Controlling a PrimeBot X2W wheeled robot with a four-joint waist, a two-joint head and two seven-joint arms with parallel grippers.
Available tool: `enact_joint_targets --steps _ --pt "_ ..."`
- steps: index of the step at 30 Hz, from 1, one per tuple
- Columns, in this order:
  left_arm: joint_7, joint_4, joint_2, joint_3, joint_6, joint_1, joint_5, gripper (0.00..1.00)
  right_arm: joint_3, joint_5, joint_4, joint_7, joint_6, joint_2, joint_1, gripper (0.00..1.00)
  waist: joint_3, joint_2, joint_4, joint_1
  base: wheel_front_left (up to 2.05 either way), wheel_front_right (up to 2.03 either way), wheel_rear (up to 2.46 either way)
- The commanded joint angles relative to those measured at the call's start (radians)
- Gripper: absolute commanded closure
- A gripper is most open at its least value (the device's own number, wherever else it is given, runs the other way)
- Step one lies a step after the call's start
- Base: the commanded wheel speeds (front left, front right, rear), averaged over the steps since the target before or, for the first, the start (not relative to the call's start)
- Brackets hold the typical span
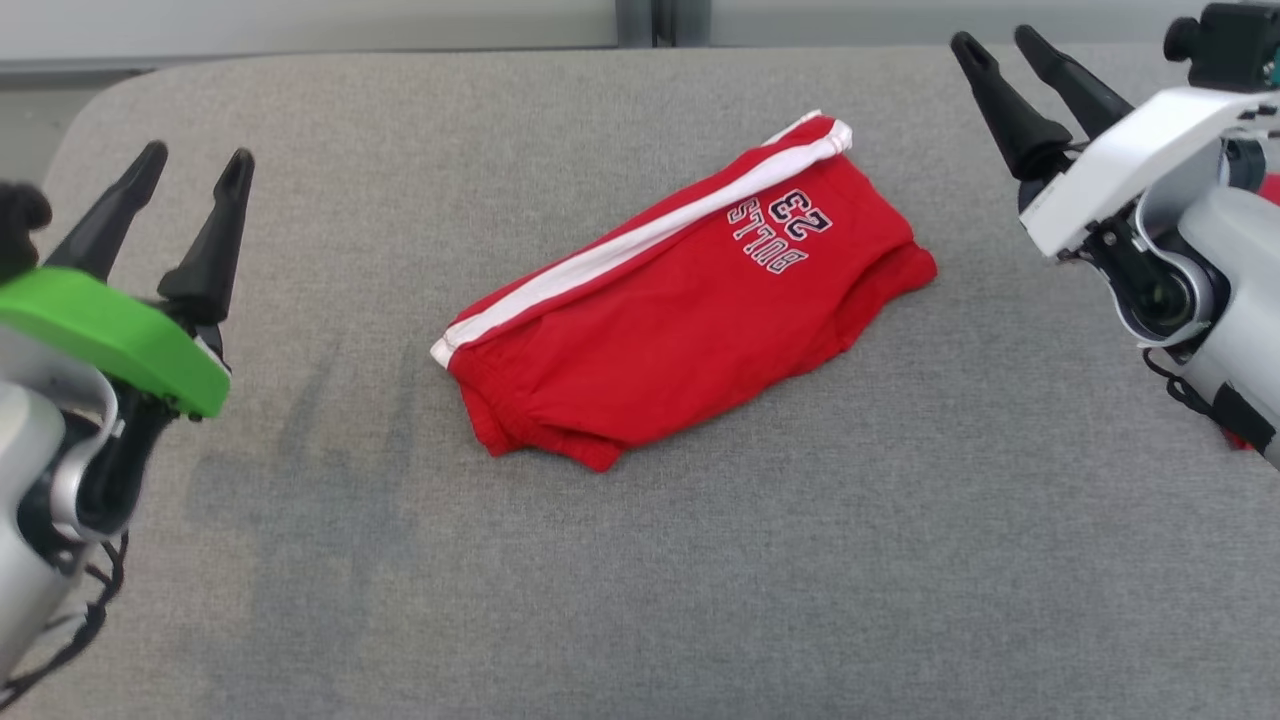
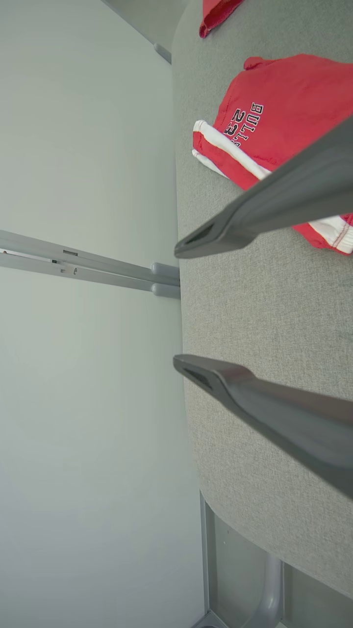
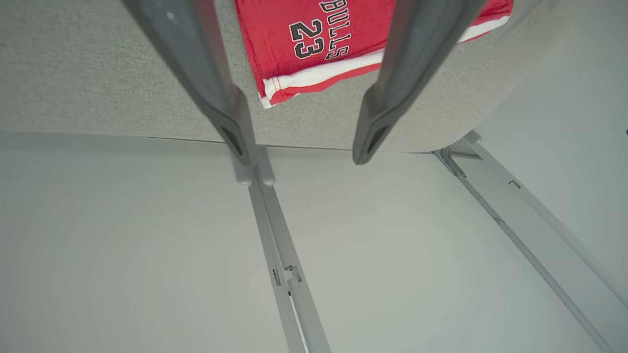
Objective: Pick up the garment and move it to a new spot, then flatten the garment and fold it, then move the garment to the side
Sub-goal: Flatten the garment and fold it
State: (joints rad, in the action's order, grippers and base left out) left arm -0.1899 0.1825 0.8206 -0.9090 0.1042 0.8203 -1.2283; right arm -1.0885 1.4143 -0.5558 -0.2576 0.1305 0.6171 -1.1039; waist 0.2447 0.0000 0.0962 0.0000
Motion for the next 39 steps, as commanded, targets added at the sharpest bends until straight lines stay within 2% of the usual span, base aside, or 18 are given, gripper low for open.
enact_joint_targets --steps 1,5,8,10,13,15,18,25,31,39 --pt "-0.032 -0.020 0.002 0.013 0.029 -0.048 0.013 0.00 0.058 -0.058 -0.008 -0.008 0.001 0.005 0.023 0.00 -0.047 0.0000 -0.014 0.0000 0.00 0.00 0.00" --pt "-0.073 -0.077 -0.012 0.075 0.112 -0.161 0.056 0.00 0.299 -0.281 -0.006 -0.006 0.001 -0.047 0.160 0.00 -0.080 0.0000 -0.018 0.0000 0.00 0.00 0.00" --pt "-0.075 -0.134 -0.070 0.193 0.165 -0.269 0.152 0.00 0.472 -0.421 0.016 -0.007 0.001 -0.105 0.291 0.00 -0.100 0.0000 -0.015 0.0000 0.00 0.00 0.00" --pt "-0.074 -0.168 -0.126 0.282 0.182 -0.357 0.215 0.00 0.531 -0.479 0.024 -0.007 0.001 -0.146 0.367 0.00 -0.106 0.0000 -0.012 0.0000 0.00 0.00 0.00" --pt "-0.075 -0.205 -0.203 0.386 0.184 -0.458 0.319 0.00 0.575 -0.540 0.014 -0.007 0.001 -0.180 0.430 0.00 -0.104 0.0000 -0.003 0.0000 0.00 0.00 0.00" --pt "-0.075 -0.227 -0.263 0.444 0.168 -0.527 0.390 0.00 0.592 -0.557 -0.013 -0.007 0.001 -0.198 0.450 0.00 -0.097 0.0000 0.008 0.0000 0.00 0.00 0.00" --pt "-0.075 -0.238 -0.345 0.511 0.137 -0.599 0.470 0.00 0.584 -0.513 -0.064 0.001 0.001 -0.224 0.439 0.00 -0.081 0.0000 0.031 0.0000 0.00 0.00 0.00" --pt "-0.075 -0.195 -0.495 0.565 0.037 -0.662 0.595 0.00 0.512 -0.473 -0.236 0.089 0.001 -0.199 0.320 0.00 -0.026 0.0000 0.117 0.0000 0.00 0.00 0.00" --pt "-0.075 -0.141 -0.589 0.603 -0.038 -0.658 0.658 0.00 0.453 -0.434 -0.367 0.216 0.001 -0.181 0.226 0.00 0.013 0.0000 0.193 0.0000 0.00 0.00 0.00" --pt "-0.075 -0.099 -0.662 0.657 -0.106 -0.637 0.726 0.00 0.411 -0.377 -0.499 0.385 0.001 -0.152 0.120 0.00 0.056 0.0000 0.265 0.0000 0.00 0.00 0.00"
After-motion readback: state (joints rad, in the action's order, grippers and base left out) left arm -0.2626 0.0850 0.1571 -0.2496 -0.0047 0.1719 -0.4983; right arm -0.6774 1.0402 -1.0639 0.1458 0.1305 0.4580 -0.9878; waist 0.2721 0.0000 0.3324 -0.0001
